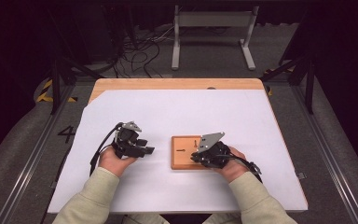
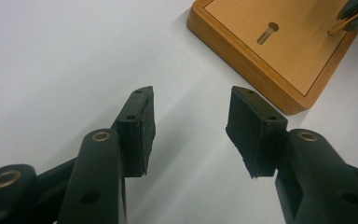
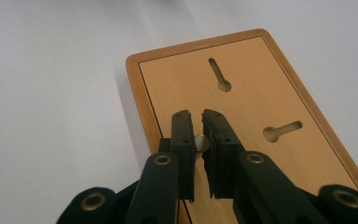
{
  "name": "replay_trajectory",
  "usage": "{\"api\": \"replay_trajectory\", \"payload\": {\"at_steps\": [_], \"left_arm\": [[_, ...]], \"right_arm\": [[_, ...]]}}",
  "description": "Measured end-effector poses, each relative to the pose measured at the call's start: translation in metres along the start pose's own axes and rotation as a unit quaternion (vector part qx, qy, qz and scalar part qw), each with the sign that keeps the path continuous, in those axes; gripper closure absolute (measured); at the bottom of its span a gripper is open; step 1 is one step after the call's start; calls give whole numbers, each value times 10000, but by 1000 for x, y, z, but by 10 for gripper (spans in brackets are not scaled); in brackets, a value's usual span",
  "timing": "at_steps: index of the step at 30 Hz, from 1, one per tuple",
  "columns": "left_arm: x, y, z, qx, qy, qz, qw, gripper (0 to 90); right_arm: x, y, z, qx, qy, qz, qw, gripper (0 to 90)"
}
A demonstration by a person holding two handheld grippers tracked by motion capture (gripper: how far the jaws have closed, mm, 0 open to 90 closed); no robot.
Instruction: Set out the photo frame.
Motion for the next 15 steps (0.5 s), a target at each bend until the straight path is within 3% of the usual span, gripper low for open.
{"api": "replay_trajectory", "payload": {"at_steps": [7, 15], "left_arm": [[-1, 1, 0, 23, 32, 12, 10000, 513], [-6, 1, -3, 16, 84, 76, 9999, 498]], "right_arm": [[3, 0, -2, 125, -102, 116, 9998, 831], [19, -2, 2, 10, -454, 544, 9975, 835]]}}
Point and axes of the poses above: each handheld gripper's, and its own axes: y roughly forward along the jaws, z roughly out of its underside, x roughly to its left, the point moved 1 cm from there along y, roughly forward along the jaws, and after that the axes turned 5 degrees about x, right-handed, at the moved point
